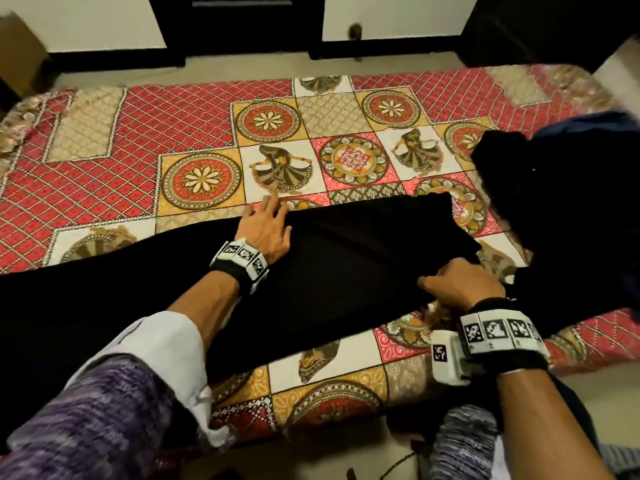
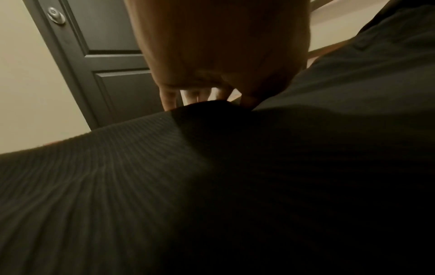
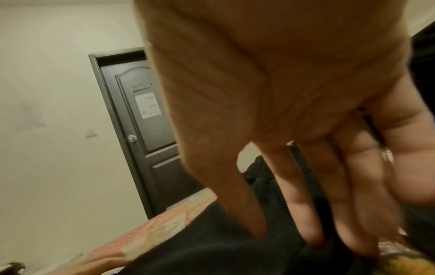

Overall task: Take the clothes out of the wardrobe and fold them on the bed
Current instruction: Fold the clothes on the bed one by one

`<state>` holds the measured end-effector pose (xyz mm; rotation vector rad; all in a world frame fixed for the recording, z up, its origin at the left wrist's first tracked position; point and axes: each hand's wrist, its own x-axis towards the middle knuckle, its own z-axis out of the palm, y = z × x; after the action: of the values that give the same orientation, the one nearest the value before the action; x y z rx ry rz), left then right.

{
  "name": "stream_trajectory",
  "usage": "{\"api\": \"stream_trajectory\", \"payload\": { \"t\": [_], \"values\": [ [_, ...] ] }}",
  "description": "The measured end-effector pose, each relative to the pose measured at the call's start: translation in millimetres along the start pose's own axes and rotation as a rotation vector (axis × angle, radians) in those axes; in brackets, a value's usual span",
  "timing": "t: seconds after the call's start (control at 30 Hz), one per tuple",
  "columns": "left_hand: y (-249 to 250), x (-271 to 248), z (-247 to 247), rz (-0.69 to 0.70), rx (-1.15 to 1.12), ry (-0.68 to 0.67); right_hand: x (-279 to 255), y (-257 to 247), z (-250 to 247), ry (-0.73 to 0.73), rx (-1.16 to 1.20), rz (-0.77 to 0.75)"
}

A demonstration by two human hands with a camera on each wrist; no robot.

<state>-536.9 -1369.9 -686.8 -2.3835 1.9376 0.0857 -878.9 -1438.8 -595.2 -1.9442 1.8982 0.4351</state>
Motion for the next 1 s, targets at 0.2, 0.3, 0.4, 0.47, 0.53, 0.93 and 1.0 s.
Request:
{"api": "stream_trajectory", "payload": {
  "t": [0.2,0.3,0.4,0.47,0.53,0.93,1.0],
  "values": [
    [23.8,-20.7,-4.3,0.368,-0.045,0.101,28.9,-35.3,-15.3,0.358,0.128,-0.573],
    [41.5,-41.8,-1.0,0.456,-0.052,0.013,60.6,-26.4,5.6,0.092,-0.068,-0.363],
    [57.7,-76.3,7.7,0.569,-0.055,-0.031,73.8,-2.3,14.2,-0.021,-0.05,-0.157],
    [64.3,-98.6,11.5,0.603,-0.074,-0.046,73.6,2.6,11.7,0.011,-0.029,-0.121],
    [64.5,-115.0,8.2,0.602,-0.097,-0.043,64.7,-5.3,8.5,0.168,-0.018,-0.152],
    [-26.3,-230.9,-4.9,-0.03,-0.456,0.215,27.6,-49.8,33.5,0.337,-0.065,-0.272],
    [-82.8,-256.6,12.0,-0.401,-0.439,0.212,30.0,-41.8,39.1,0.199,-0.098,-0.179]
  ]
}}
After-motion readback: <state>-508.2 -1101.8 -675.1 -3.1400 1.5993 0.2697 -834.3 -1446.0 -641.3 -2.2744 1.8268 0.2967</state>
